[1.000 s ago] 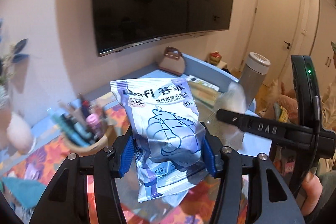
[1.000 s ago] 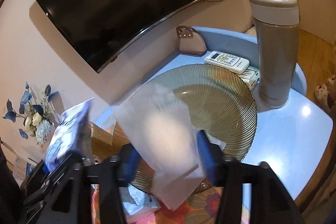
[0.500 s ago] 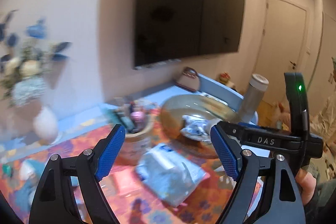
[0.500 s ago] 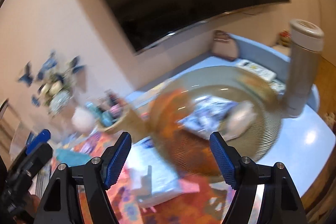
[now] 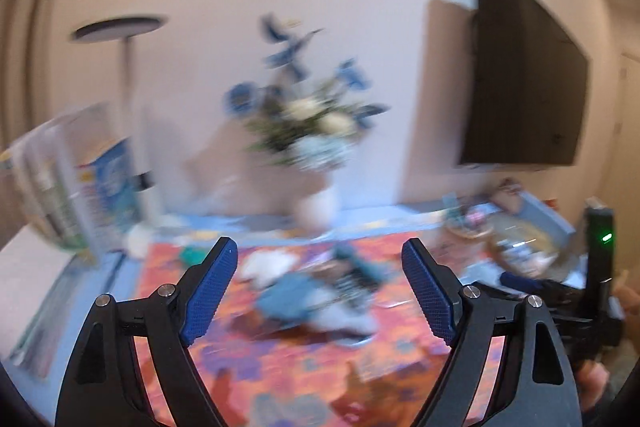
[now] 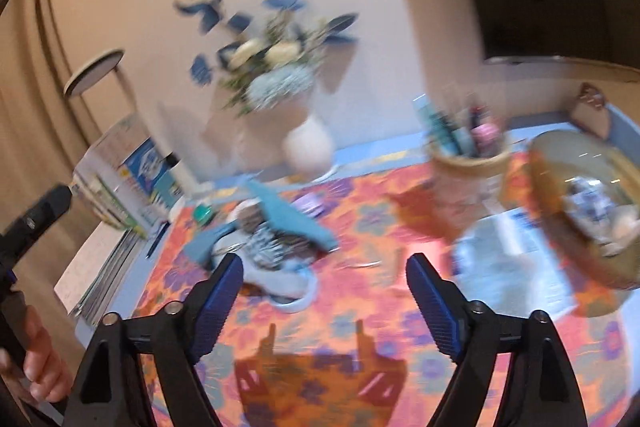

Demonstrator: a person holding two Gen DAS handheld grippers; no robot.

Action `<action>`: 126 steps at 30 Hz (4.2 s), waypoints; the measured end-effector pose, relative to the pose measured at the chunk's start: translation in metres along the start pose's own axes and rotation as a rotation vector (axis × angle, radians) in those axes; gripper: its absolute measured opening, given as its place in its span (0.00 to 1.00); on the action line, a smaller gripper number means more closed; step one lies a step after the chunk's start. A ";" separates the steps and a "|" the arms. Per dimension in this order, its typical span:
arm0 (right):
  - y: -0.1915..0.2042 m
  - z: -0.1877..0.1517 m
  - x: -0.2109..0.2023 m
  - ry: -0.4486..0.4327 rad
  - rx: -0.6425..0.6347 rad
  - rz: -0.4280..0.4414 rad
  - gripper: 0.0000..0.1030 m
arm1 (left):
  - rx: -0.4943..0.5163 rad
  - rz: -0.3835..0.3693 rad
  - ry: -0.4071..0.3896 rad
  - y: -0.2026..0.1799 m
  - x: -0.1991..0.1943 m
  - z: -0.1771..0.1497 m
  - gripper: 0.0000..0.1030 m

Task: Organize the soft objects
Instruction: 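Return both open tools to the tablecloth, then grasp the teal gel pack with the left tool, then grasp the teal drawstring pouch with the right tool while the left tool holds the gel pack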

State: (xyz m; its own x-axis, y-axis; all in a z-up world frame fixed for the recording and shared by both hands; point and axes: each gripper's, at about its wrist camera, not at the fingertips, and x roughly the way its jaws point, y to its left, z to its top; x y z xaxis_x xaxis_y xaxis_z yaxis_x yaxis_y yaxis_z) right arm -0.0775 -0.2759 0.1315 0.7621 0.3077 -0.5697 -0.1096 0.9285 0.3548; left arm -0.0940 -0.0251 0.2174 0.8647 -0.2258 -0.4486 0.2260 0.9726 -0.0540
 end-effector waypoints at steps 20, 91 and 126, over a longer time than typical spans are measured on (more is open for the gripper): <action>0.054 -0.077 0.105 0.070 -0.291 -0.083 0.89 | -0.247 0.133 0.300 0.099 0.123 -0.145 0.82; -0.006 0.002 0.037 0.111 -0.105 0.038 0.05 | -0.295 0.157 0.291 0.115 0.174 -0.071 0.39; -0.044 -0.039 0.127 0.335 -0.121 -0.050 0.26 | -0.219 0.114 0.264 0.078 0.148 -0.135 0.41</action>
State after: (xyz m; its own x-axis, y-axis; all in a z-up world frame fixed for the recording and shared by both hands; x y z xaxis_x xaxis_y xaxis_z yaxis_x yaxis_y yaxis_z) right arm -0.0007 -0.2699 0.0144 0.5195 0.2937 -0.8024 -0.1672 0.9559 0.2416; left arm -0.0089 0.0243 0.0261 0.7270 -0.1212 -0.6758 0.0087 0.9858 -0.1675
